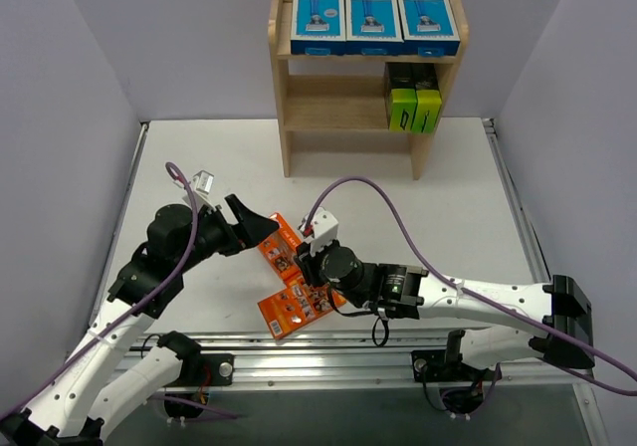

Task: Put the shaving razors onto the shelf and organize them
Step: Pass the shaving razor from the right arm to the left

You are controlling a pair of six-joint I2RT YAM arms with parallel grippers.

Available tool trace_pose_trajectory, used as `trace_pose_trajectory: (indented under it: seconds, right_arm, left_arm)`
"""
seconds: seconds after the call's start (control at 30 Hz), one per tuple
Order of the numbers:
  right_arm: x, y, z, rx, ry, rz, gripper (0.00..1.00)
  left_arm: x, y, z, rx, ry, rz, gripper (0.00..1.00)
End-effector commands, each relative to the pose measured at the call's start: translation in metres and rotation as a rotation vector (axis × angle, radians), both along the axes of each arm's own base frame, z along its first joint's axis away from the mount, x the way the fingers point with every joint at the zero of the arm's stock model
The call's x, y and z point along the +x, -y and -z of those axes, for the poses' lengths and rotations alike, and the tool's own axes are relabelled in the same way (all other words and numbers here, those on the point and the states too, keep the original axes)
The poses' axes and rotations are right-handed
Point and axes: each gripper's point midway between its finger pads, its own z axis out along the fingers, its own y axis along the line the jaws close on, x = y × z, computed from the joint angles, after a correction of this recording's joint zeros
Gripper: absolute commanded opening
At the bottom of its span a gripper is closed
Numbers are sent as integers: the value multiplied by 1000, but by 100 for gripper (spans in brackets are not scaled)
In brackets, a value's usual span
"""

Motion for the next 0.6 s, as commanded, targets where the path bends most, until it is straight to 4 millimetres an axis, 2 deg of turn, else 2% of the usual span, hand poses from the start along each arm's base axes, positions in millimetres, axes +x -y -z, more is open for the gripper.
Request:
trace_pose_trajectory:
  seconds: [0.0, 0.1, 0.33, 0.57]
  right_arm:
    - [9, -2, -28, 49, 74, 64, 0]
    - [8, -9, -32, 62, 80, 58, 0]
    - [1, -23, -41, 101, 110, 24, 0]
    - [-17, -33, -44, 103, 152, -45, 0]
  left_arm:
    - [-4, 17, -21, -138, 12, 46, 94]
    - [-3, 25, -10, -153, -30, 62, 94]
    - [-5, 52, 3, -147, -60, 104, 94]
    - [7, 48, 30, -62, -108, 37, 94]
